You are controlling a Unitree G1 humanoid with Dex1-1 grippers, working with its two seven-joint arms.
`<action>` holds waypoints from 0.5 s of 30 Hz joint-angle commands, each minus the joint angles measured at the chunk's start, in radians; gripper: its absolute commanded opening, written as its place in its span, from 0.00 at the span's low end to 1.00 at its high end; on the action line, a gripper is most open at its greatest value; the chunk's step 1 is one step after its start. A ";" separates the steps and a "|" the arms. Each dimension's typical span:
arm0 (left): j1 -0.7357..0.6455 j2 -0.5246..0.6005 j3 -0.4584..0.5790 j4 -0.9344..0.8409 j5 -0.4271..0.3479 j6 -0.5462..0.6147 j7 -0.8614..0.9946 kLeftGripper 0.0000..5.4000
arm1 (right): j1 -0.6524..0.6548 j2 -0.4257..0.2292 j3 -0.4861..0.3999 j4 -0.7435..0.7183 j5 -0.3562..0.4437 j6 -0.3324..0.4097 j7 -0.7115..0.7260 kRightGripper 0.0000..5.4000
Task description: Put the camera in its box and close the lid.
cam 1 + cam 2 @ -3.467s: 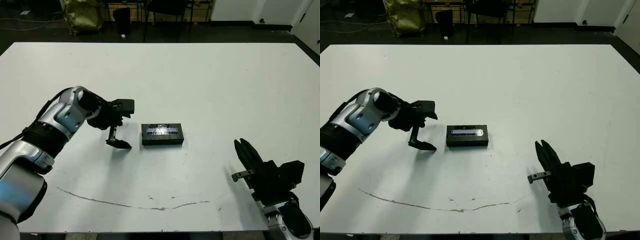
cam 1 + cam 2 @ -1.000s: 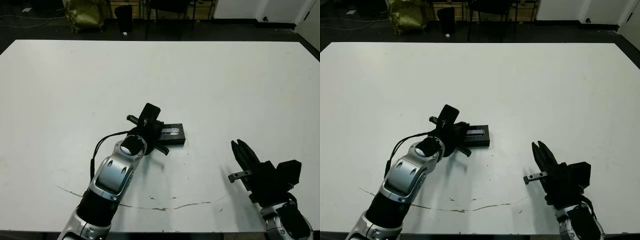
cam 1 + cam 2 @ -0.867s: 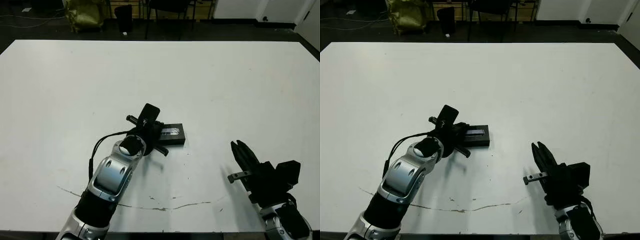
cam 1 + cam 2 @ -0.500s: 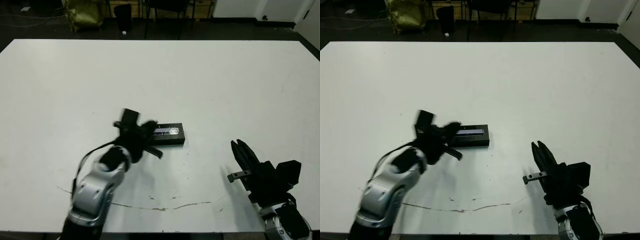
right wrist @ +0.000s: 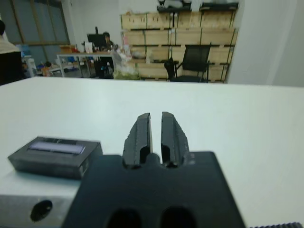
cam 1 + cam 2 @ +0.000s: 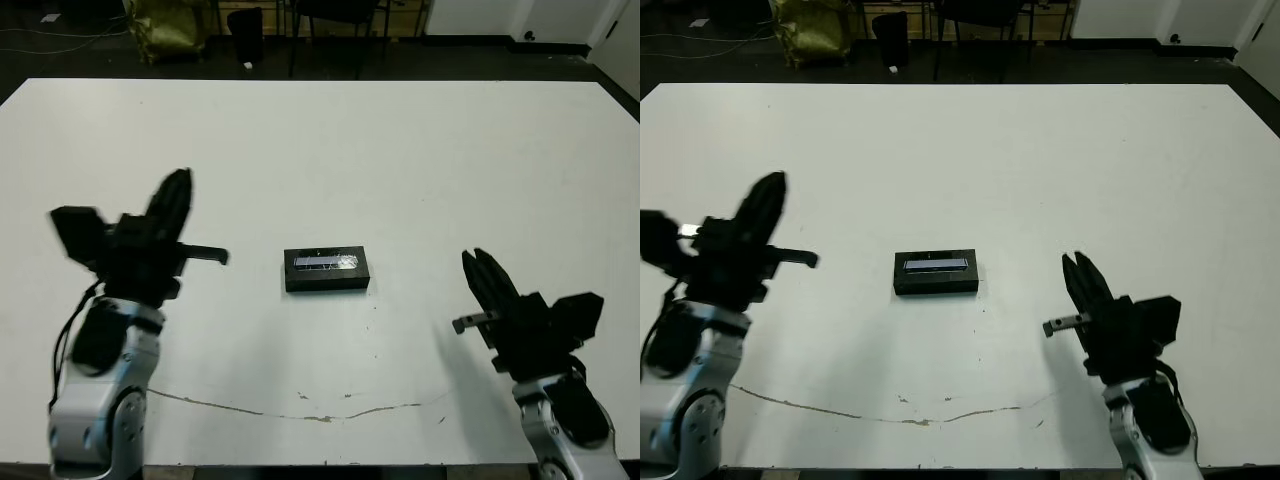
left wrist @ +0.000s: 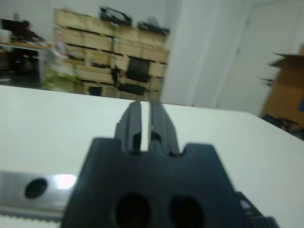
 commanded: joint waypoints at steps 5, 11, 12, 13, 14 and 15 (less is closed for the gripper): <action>0.110 0.009 -0.046 0.144 0.209 -0.263 0.072 0.01 | -0.086 0.021 0.003 0.082 -0.036 -0.036 -0.022 0.00; 0.128 -0.011 -0.079 0.263 0.226 -0.425 0.083 0.01 | -0.110 0.046 0.013 0.098 -0.038 -0.018 -0.041 0.00; 0.126 -0.013 -0.083 0.280 0.226 -0.450 0.084 0.01 | -0.112 0.051 0.014 0.104 -0.037 -0.024 -0.041 0.00; 0.124 -0.014 -0.085 0.292 0.227 -0.467 0.087 0.01 | -0.114 0.054 0.015 0.112 -0.040 -0.033 -0.041 0.00; 0.121 -0.016 -0.088 0.295 0.226 -0.473 0.090 0.01 | -0.115 0.057 0.016 0.118 -0.041 -0.040 -0.040 0.00; 0.120 -0.016 -0.090 0.295 0.226 -0.473 0.094 0.01 | -0.116 0.060 0.017 0.121 -0.043 -0.043 -0.041 0.00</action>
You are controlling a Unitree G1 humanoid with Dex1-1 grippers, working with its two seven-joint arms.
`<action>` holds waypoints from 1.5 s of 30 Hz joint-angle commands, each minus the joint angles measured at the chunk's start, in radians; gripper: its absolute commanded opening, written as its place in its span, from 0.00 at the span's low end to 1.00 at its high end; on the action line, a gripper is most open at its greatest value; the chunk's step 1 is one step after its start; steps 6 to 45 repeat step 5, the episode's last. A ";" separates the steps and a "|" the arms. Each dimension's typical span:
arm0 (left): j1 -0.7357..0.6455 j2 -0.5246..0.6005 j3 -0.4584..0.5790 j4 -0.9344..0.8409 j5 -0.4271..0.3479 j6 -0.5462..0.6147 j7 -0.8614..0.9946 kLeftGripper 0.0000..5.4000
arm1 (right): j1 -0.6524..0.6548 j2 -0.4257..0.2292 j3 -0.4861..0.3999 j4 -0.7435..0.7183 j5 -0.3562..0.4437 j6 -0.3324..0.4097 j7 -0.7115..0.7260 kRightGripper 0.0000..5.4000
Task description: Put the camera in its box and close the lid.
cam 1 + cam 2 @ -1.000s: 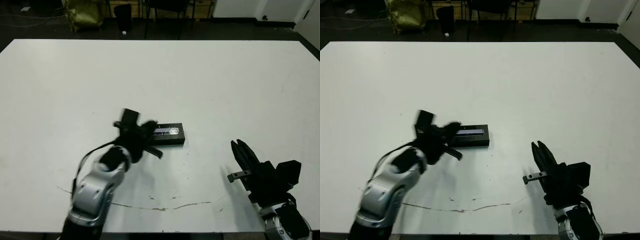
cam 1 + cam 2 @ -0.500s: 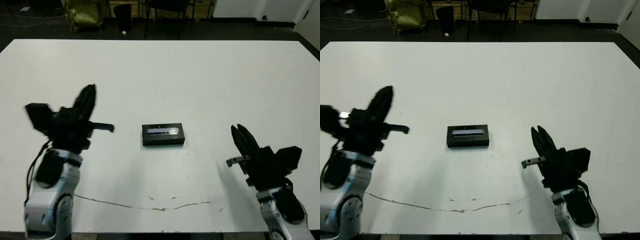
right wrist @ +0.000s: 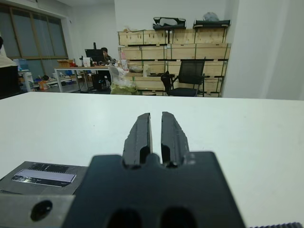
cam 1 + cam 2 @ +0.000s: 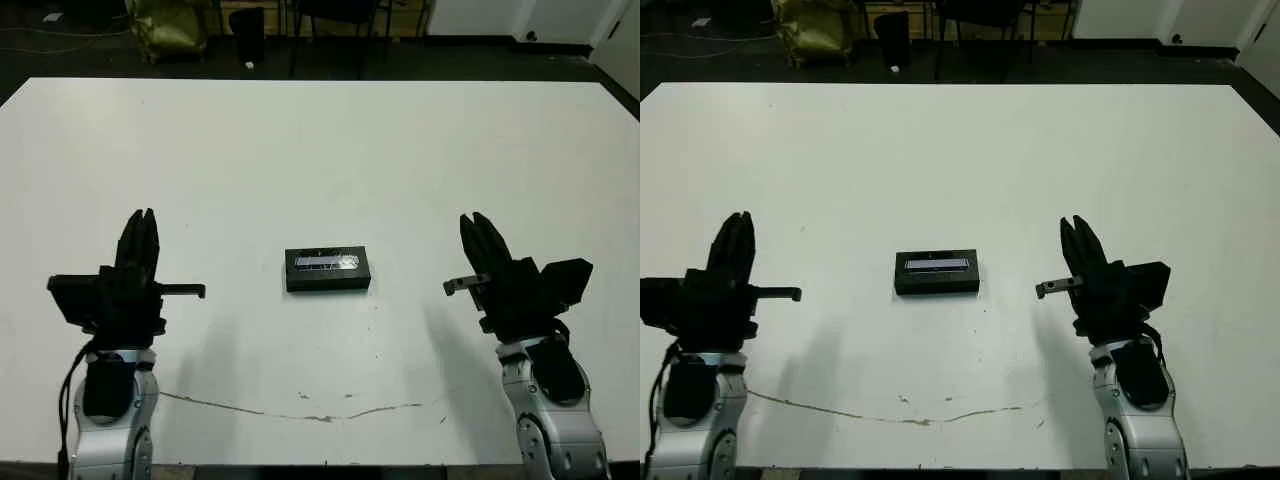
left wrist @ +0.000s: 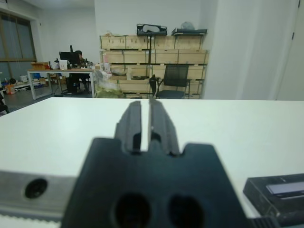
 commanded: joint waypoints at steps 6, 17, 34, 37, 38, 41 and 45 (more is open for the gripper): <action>-0.003 0.003 -0.012 0.000 -0.005 0.028 0.015 0.01 | 0.010 0.020 0.013 0.021 -0.017 -0.011 -0.009 0.00; -0.003 0.003 -0.012 0.000 -0.005 0.028 0.015 0.01 | 0.010 0.020 0.013 0.021 -0.017 -0.011 -0.009 0.00; -0.003 0.003 -0.012 0.000 -0.005 0.028 0.015 0.01 | 0.010 0.020 0.013 0.021 -0.017 -0.011 -0.009 0.00; -0.003 0.003 -0.012 0.000 -0.005 0.028 0.015 0.01 | 0.010 0.020 0.013 0.021 -0.017 -0.011 -0.009 0.00; -0.003 0.003 -0.012 0.000 -0.005 0.028 0.015 0.01 | 0.010 0.020 0.013 0.021 -0.017 -0.011 -0.009 0.00; -0.003 0.003 -0.012 0.000 -0.005 0.028 0.015 0.01 | 0.010 0.020 0.013 0.021 -0.017 -0.011 -0.009 0.00; -0.003 0.003 -0.012 0.000 -0.005 0.028 0.015 0.01 | 0.010 0.020 0.013 0.021 -0.017 -0.011 -0.009 0.00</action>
